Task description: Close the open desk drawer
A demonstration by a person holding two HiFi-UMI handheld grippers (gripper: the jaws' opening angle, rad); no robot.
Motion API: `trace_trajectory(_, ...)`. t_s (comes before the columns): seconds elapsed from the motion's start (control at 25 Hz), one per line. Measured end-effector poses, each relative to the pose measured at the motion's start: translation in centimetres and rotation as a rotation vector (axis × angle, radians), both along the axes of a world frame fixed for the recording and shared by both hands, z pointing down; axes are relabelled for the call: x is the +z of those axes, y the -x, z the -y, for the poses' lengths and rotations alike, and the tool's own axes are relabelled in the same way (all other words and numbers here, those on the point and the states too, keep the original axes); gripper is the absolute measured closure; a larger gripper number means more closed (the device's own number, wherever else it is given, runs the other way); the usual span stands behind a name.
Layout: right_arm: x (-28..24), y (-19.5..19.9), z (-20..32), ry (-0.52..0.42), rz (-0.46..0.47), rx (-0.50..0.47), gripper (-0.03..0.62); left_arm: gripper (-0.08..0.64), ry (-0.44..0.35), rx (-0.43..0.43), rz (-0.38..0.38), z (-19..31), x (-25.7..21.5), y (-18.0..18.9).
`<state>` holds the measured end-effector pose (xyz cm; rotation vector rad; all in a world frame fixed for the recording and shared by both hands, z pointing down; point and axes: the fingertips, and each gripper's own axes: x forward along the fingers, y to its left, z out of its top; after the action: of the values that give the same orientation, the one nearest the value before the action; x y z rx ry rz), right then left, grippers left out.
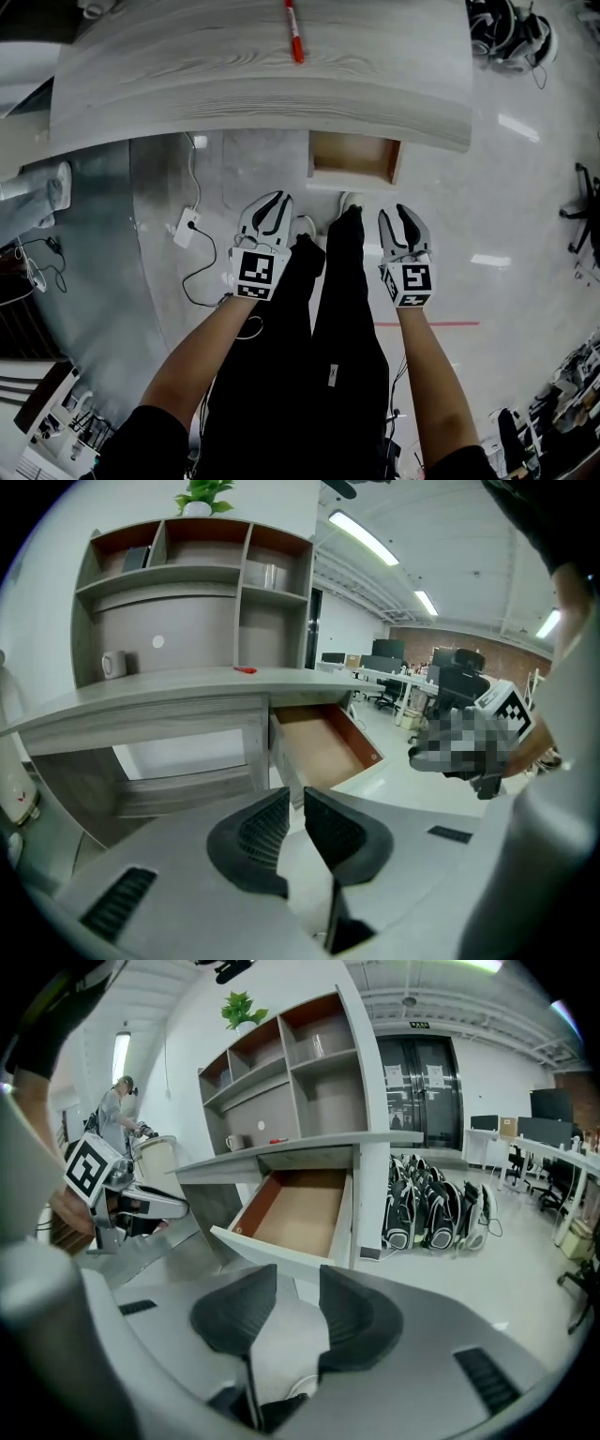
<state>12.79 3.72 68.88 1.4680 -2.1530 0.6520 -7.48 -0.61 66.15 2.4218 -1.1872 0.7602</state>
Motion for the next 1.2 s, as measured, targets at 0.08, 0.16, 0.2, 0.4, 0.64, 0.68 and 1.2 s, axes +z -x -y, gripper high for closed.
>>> trace_trajectory(0.08, 1.0, -0.1, -0.3, 0.022, -0.009, -0.007, 0.453, 0.497, 0.017, 0.001, 0.021, -0.2, 1.1, 0.3)
trace_trajectory(0.16, 1.9, -0.6, -0.3, 0.038, -0.028, -0.007, 0.453, 0.470, 0.031, 0.006, 0.037, -0.3, 2.1, 0.1)
trace_trajectory(0.2, 2.3, -0.9, -0.2, 0.045, -0.037, -0.005, 0.453, 0.465, 0.037, 0.011, 0.040, -0.3, 2.5, -0.1)
trace_trajectory(0.4, 3.7, -1.7, 0.6, 0.062, -0.064, -0.002, 0.453, 0.457, 0.079, 0.043, 0.044, 0.0, 5.2, -1.0)
trace_trajectory(0.64, 5.9, -1.6, 2.1, 0.105, -0.066, -0.003, 0.443, 0.457, 0.091, 0.103, 0.074, 1.0, 7.5, -2.0)
trace_trajectory(0.68, 6.2, -1.8, 2.3, 0.109, -0.065, -0.003, 0.442, 0.457, 0.090, 0.112, 0.076, 1.2, 7.9, -2.3)
trace_trajectory(1.2, 6.7, -0.8, 3.4, 0.122, -0.139, -0.066, 0.442, 0.457, 0.126, 0.153, 0.079, 1.8, 10.2, -4.0)
